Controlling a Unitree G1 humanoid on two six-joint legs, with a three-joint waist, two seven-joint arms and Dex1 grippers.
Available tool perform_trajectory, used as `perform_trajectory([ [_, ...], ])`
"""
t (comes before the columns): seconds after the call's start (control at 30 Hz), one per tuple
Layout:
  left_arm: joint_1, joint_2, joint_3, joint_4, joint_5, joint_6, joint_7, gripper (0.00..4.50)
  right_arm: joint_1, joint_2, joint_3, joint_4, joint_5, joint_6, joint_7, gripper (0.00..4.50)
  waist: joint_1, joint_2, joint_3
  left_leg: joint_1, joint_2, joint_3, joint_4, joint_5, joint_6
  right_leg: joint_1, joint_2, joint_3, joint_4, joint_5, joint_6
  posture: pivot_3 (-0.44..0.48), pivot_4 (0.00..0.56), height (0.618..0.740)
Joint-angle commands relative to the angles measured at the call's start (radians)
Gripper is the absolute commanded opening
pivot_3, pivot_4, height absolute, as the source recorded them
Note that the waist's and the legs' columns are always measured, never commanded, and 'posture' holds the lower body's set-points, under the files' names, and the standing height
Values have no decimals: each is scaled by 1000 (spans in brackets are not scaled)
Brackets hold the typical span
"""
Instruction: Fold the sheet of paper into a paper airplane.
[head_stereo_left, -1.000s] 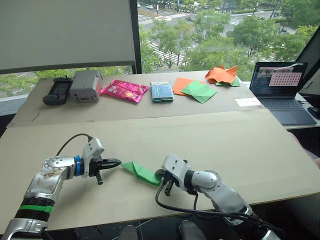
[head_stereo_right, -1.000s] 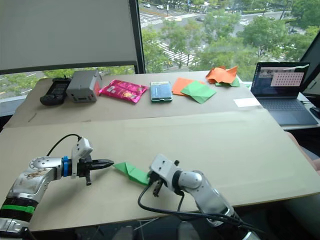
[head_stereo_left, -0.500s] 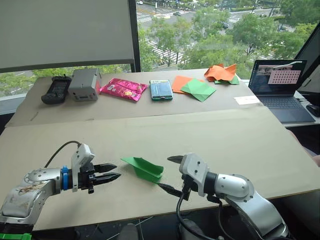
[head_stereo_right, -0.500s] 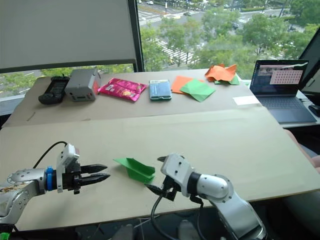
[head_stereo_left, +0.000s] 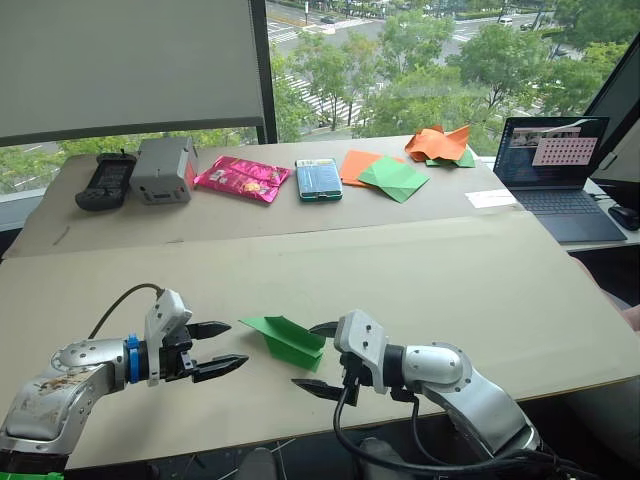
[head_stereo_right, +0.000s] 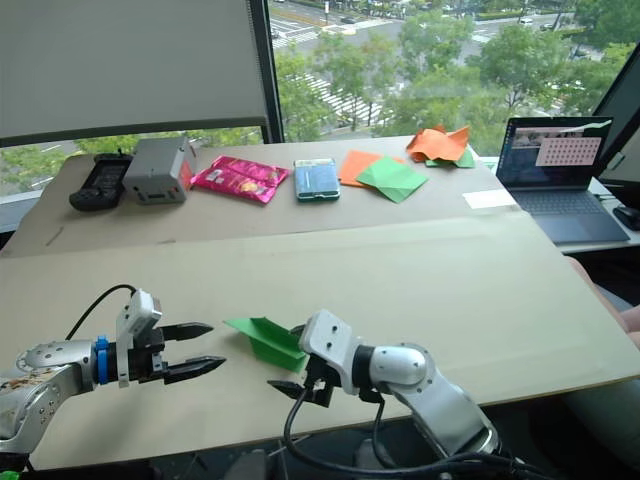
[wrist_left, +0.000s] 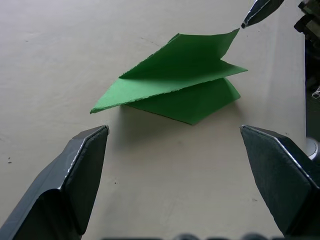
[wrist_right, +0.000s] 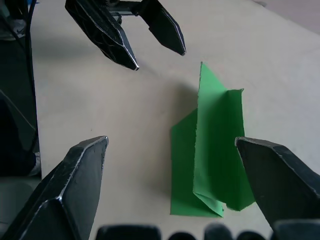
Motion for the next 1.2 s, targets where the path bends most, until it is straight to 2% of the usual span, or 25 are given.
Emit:
perform_trajectory([
  [0.03,7,-2,24,-40,-18,-6,12,4490,-26,30,-13,29,27,15,-10,4500,0,0,0,0,0,0,0,0,0,0,0,0,0,0,0,0,150,725],
  [0.17,19,-5,30,-50,-22,-8,22,4490,-49,62,-32,80,42,58,-33,4500,1,0,0,0,0,0,0,0,0,0,0,0,0,0,0,0,150,725],
  [0.33,16,-12,31,-55,-31,-9,36,4490,-95,109,-128,130,107,130,-54,4500,0,0,0,0,0,0,0,0,0,0,0,0,0,0,0,0,150,725],
  [0.63,3,-23,16,-49,-28,-16,43,4490,-145,102,-147,110,134,151,-56,4500,-1,-1,-1,5,0,-1,0,0,0,0,2,2,14,0,0,0,150,725],
  [0.93,-2,-19,17,-39,-21,-18,39,4490,-173,55,-88,135,35,76,-78,4500,-1,-1,-1,5,-1,-1,1,0,0,1,2,2,14,0,0,0,150,725],
  [1.03,-2,-16,19,-35,-17,-18,42,4500,-164,34,-53,143,-6,30,-74,3698,-2,-1,-1,5,0,-1,1,0,0,1,2,2,14,0,0,0,150,725],
  [1.2,2,-13,22,-33,-16,-16,40,4500,-147,33,-25,166,-42,-16,-79,1925,-2,-1,-1,5,0,-1,1,0,1,1,2,2,14,0,0,0,150,725],
])
